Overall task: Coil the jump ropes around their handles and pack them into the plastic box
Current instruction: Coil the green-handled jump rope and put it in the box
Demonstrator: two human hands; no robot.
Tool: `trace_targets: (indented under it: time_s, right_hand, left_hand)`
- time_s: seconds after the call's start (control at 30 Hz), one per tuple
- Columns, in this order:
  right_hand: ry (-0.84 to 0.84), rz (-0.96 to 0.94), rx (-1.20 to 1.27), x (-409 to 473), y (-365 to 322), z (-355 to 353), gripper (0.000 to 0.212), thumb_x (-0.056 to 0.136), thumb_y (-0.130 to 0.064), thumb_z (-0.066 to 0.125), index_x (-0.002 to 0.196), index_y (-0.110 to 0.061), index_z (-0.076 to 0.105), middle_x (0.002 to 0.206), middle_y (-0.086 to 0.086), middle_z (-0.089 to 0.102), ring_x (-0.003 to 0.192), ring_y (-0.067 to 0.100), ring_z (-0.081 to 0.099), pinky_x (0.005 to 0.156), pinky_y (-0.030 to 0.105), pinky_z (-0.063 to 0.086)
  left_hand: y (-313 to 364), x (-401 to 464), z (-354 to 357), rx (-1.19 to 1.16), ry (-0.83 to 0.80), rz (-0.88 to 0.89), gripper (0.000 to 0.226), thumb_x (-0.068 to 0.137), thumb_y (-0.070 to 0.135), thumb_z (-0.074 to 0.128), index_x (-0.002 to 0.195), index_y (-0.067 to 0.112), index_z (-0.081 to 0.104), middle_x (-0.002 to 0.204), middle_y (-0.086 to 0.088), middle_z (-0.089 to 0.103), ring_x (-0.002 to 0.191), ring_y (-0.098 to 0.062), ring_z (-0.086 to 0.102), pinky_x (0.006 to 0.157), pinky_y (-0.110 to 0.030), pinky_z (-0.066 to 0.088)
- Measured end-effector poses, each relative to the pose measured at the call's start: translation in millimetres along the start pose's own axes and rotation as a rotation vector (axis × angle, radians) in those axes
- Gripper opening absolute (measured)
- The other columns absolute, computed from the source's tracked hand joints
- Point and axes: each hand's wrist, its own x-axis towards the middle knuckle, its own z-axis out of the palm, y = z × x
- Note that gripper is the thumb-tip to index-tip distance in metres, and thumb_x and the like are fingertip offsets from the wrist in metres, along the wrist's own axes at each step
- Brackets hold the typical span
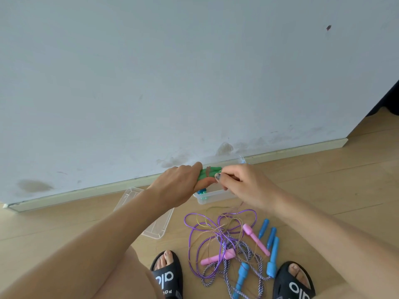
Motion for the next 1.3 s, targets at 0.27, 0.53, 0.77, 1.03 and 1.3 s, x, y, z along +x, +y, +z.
trace_targets:
  time_s: [0.27, 0.53, 0.77, 1.03, 1.3]
  right_hand:
    - [-0.082, 0.112, 0.194, 0.1, 0.5, -2.4, 0.037, 0.099, -0.028, 0.051, 0.068, -0.009, 0.055, 0.047, -0.01, 0.033, 0.05, 0.012, 0.028, 0.048, 0.024, 0.024]
    - [-0.11, -0.059, -0.085, -4.0, 4.5, -5.3, 0.039, 0.099, -0.031, 0.055, 0.062, -0.018, 0.051, 0.052, -0.006, 0.035, 0.049, 0.009, 0.029, 0.048, 0.023, 0.025]
    - [-0.077, -0.071, -0.027, 0.2, 7.6, -3.4, 0.041, 0.1, -0.033, 0.054, 0.067, -0.007, 0.052, 0.057, -0.002, 0.037, 0.052, 0.008, 0.028, 0.05, 0.024, 0.024]
    - [-0.05, -0.037, 0.138, 5.0, 9.2, -2.4, 0.039, 0.096, -0.032, 0.062, 0.063, -0.013, 0.053, 0.054, -0.004, 0.04, 0.052, 0.009, 0.031, 0.05, 0.022, 0.025]
    - [0.016, -0.042, 0.434, 19.8, 17.6, -15.7, 0.037, 0.094, -0.03, 0.067, 0.068, -0.005, 0.054, 0.05, -0.009, 0.038, 0.05, 0.008, 0.031, 0.051, 0.019, 0.027]
  left_hand:
    - [6.2, -4.3, -3.1, 0.043, -0.023, 0.042, 0.06, 0.088, 0.071, 0.018, 0.091, 0.014, 0.038, 0.07, -0.002, 0.052, 0.06, -0.029, 0.048, 0.054, -0.038, 0.036]
    - [19.2, -9.0, -4.1, 0.157, 0.001, 0.149, 0.055, 0.087, 0.072, 0.017, 0.089, 0.018, 0.03, 0.076, -0.003, 0.055, 0.065, -0.033, 0.056, 0.056, -0.036, 0.035]
    - [18.1, -7.8, -7.3, 0.107, -0.005, 0.167, 0.056, 0.085, 0.076, 0.02, 0.088, 0.021, 0.029, 0.078, -0.001, 0.057, 0.069, -0.03, 0.056, 0.059, -0.037, 0.041]
    - [19.2, -10.1, -5.3, 0.156, 0.182, 0.218, 0.063, 0.085, 0.077, 0.026, 0.08, 0.018, 0.049, 0.056, 0.0, 0.054, 0.046, -0.028, 0.054, 0.044, -0.028, 0.03]
    - [22.2, -10.3, -18.6, -0.19, 0.077, 0.082, 0.068, 0.08, 0.08, 0.027, 0.085, 0.016, 0.049, 0.059, 0.005, 0.047, 0.053, -0.017, 0.044, 0.053, -0.033, 0.03]
